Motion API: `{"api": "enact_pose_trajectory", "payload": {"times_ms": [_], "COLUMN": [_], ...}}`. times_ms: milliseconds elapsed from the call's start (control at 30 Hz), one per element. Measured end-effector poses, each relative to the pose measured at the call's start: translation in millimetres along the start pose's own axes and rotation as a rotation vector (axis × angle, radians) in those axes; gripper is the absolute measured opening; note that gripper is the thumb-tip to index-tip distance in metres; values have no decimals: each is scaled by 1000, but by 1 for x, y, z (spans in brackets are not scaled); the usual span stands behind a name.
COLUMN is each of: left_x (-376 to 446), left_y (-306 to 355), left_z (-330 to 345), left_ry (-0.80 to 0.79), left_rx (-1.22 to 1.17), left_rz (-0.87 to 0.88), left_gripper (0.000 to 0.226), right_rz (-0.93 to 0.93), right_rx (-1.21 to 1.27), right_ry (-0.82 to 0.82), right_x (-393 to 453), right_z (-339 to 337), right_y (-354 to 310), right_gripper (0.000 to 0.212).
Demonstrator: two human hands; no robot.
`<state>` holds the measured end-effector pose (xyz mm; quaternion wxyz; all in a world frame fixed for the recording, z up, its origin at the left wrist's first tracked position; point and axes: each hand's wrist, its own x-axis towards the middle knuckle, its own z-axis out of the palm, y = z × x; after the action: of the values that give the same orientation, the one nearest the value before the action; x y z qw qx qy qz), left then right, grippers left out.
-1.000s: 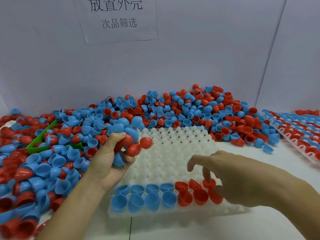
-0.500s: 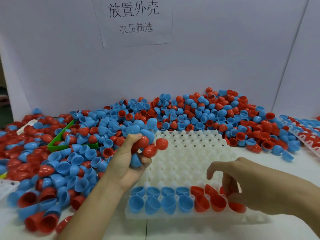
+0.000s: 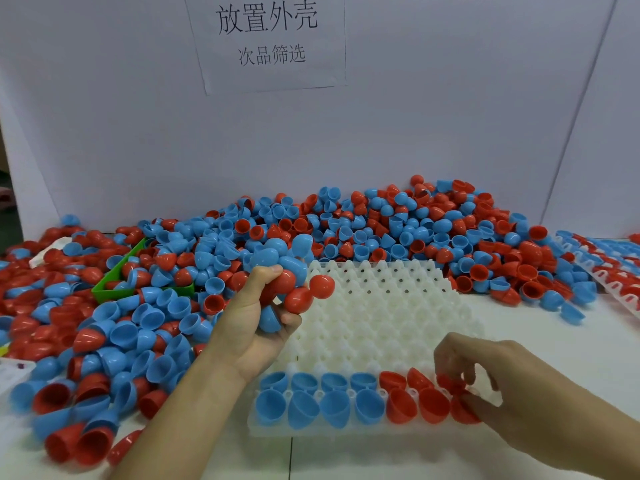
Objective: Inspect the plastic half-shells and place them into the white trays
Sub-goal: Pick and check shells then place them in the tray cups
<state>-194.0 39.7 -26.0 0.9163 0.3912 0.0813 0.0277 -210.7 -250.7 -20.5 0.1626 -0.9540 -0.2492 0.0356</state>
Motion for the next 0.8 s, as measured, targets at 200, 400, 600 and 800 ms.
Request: {"api": "enact_pose_trajectory", "payload": {"times_ms": [200, 400, 600, 800], "left_x": [-1, 0, 0, 3], "left_y": [-2, -2, -3, -2], "left_z": [1, 2, 0, -4], "left_ry": [8, -12, -69, -48], "left_rx": [-4, -15, -31, -29], "left_rz": [1, -13, -41, -26], "left_gripper": [28, 27, 16, 22], "right_rz": [-33, -121, 53, 63], "right_rx": [-42, 203, 808, 1010], "right_ry": [-36, 141, -59, -294], "right_x": [1, 35, 100, 117], "right_z": [-14, -23, -8, 2], "right_y": [2, -25, -84, -89], "right_gripper": [48, 26, 23, 22]}}
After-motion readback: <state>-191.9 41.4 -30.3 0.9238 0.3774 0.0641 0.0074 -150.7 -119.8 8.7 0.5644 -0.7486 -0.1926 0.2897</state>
